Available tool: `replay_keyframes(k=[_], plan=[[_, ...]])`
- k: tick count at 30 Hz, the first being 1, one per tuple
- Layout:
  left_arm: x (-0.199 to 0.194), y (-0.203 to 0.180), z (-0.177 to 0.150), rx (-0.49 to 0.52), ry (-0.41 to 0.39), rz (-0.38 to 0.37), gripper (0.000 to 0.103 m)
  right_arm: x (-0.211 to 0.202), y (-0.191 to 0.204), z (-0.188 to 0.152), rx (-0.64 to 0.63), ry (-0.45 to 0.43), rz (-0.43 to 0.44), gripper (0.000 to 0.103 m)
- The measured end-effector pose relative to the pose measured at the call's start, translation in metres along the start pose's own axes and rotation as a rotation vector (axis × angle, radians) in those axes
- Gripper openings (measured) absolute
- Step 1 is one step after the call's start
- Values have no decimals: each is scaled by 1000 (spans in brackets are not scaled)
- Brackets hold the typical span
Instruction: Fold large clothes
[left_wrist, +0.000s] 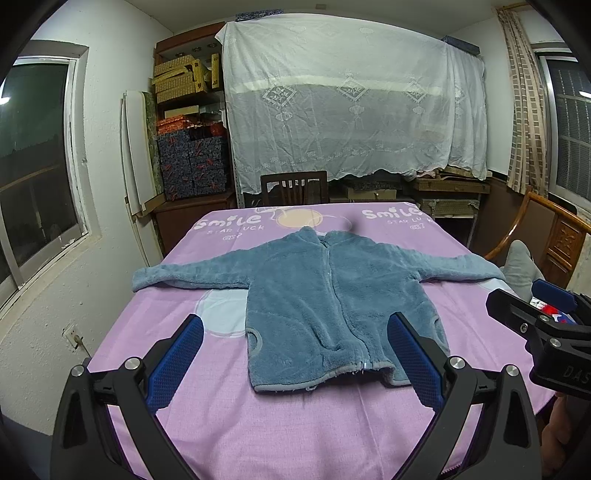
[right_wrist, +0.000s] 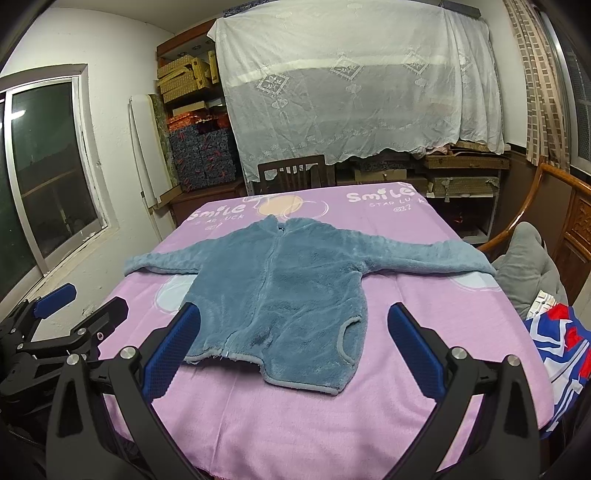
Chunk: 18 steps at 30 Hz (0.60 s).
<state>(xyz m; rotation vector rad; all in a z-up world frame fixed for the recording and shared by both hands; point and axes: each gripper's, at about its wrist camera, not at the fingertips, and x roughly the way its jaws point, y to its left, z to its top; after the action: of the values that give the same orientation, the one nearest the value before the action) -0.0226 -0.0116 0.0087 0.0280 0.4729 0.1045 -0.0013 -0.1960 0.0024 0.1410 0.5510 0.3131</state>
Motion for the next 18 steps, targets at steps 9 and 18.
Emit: replay_keyframes(k=[9,18], plan=[[1,1,-1,0,2,1,100,0,0,-2,3,5,2,99],[1,1,-1,2,1,3,100,1,1,-4,11,12,11,99]])
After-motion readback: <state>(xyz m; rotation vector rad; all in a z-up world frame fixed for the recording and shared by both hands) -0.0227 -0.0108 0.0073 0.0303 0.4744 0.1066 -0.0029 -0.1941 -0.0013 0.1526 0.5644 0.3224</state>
